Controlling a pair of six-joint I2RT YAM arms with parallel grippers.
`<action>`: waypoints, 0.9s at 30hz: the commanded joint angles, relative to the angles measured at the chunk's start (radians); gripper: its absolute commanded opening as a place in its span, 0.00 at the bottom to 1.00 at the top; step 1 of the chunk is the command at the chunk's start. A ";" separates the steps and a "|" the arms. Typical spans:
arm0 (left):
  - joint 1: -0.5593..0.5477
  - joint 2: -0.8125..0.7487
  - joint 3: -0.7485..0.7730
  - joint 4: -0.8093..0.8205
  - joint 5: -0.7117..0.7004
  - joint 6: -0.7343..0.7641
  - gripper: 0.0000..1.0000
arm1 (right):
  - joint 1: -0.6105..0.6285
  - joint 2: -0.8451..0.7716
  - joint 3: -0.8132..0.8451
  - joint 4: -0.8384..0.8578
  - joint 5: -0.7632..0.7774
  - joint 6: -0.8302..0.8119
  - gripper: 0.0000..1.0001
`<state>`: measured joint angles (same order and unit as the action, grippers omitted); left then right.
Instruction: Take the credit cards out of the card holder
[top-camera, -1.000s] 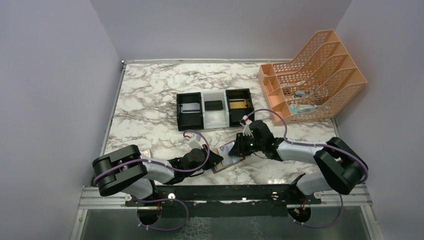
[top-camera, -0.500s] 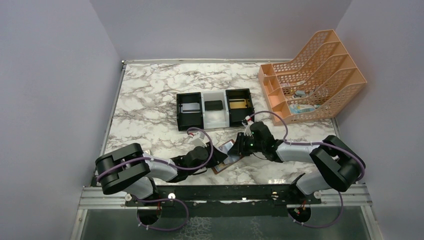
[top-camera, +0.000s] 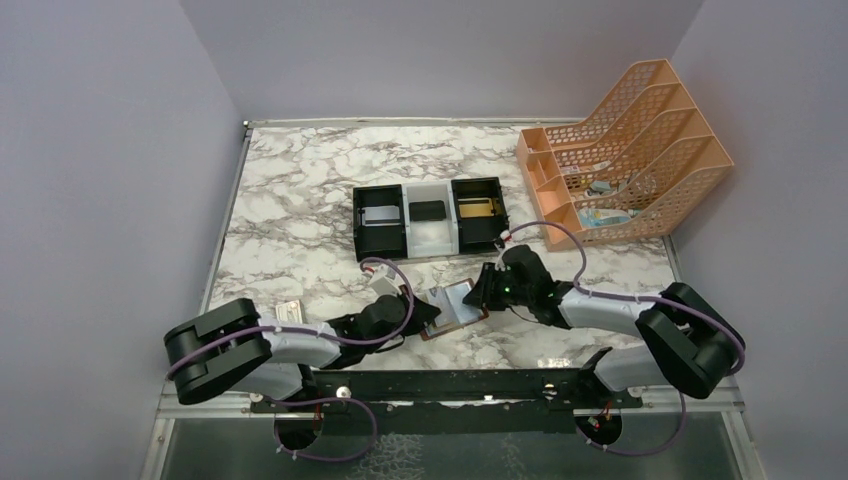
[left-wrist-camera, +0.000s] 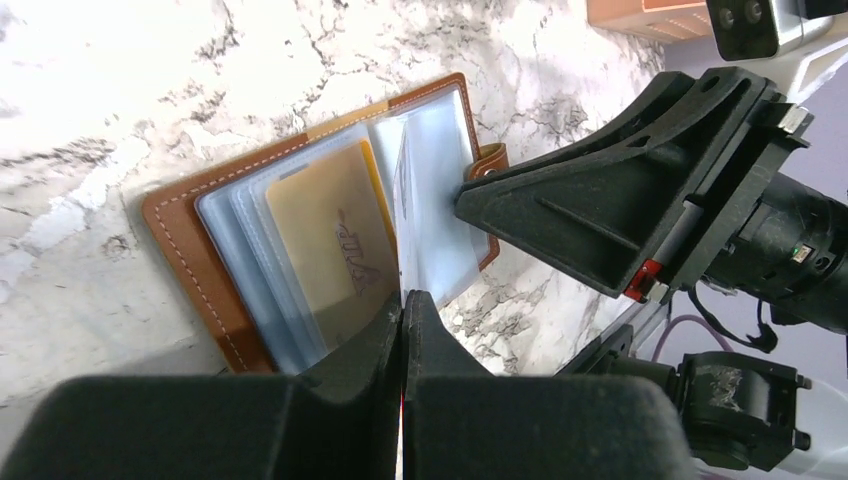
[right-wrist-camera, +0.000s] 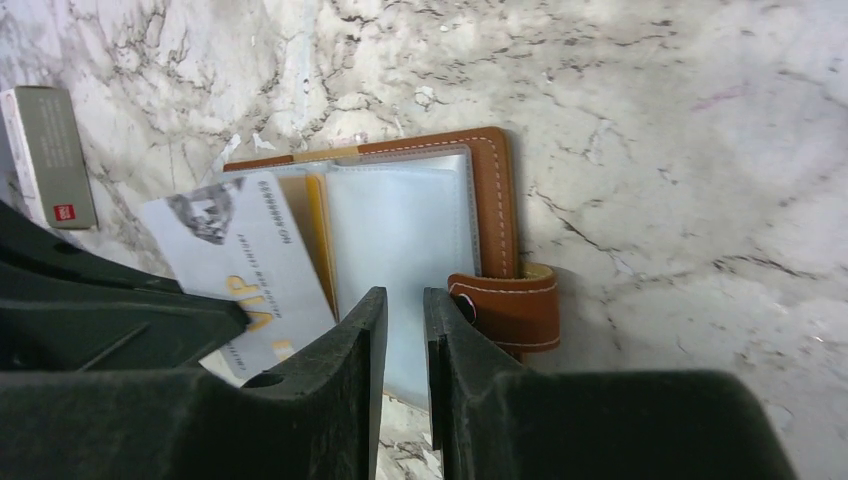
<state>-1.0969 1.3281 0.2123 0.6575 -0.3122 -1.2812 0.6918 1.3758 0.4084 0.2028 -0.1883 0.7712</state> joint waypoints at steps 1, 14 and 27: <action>0.011 -0.096 0.032 -0.172 -0.044 0.112 0.00 | -0.005 -0.055 -0.001 -0.120 0.103 0.001 0.22; 0.037 -0.255 0.140 -0.352 -0.019 0.346 0.00 | -0.005 -0.366 0.000 -0.035 0.398 -0.004 0.65; 0.286 -0.375 0.387 -0.543 0.154 0.604 0.00 | -0.192 -0.322 0.192 0.008 0.068 0.020 0.81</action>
<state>-0.8482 1.0103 0.5674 0.1692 -0.2363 -0.7654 0.5076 1.0626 0.5686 0.1623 -0.0284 0.7322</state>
